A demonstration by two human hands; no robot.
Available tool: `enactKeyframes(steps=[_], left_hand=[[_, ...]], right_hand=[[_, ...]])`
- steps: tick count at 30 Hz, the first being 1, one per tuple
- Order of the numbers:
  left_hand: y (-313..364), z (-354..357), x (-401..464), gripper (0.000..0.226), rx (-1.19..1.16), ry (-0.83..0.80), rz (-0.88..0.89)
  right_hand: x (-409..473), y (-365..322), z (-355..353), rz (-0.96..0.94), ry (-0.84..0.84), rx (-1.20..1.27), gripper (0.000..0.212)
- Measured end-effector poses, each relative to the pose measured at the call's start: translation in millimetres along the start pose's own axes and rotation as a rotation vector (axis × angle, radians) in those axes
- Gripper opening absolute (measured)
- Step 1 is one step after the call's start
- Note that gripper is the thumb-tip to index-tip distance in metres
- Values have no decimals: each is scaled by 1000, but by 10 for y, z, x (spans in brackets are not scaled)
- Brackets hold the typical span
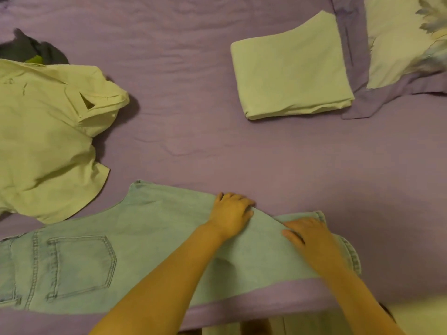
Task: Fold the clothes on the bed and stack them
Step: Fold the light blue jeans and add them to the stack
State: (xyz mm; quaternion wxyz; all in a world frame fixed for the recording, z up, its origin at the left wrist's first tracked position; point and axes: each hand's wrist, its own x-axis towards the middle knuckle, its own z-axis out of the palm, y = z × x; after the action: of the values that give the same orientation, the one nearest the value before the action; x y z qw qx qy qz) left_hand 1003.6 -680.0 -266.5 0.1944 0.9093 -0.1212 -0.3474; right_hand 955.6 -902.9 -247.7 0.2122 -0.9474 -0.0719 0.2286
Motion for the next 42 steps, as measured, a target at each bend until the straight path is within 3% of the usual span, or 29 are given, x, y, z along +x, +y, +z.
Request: enactKeyframes(steps=[3,6,9,13,15,17,19,22,24,29,36,40,42], left_hand=[[-21,-46,-86,42,-146,37,43],[66,-205,-333,49,-457,140,190],[151,-355,-631,52,-619,215,252],[16,-531,-1014,29,-836,400,105],[-125,-587,-1210,15,-865,432,42],[-276,-579,-1430,15,-901,417,40],[-420,-527,-1646,22,-945,415,54],[-649,-393,-1866,23,-995,437,-17],[-817,-314,-1944,14,-1032,435,-103],[-1084,-197,-2082,15,-1125,299,-196],[-1244,-11,-2111,9,-1173,407,-533],[-1059,-47,-2015,33,-1200,437,-606],[-968,-89,-1984,55,-905,541,-611]], right_hand=[[-26,-87,-16,-33,152,154,45],[38,-322,-159,-118,284,258,34],[88,-649,-263,-205,343,354,26],[113,-1221,-325,-266,360,436,18],[133,-1494,-363,-264,406,546,13],[184,-1635,-368,-234,449,465,17],[271,-1653,-350,-128,412,238,43],[334,-1674,-368,104,128,430,75],[389,-1736,-307,112,-10,428,85],[626,-1937,81,229,-149,465,71],[569,-1877,546,351,-175,-11,75],[385,-1887,497,403,-5,320,59],[282,-1946,396,367,82,475,52]])
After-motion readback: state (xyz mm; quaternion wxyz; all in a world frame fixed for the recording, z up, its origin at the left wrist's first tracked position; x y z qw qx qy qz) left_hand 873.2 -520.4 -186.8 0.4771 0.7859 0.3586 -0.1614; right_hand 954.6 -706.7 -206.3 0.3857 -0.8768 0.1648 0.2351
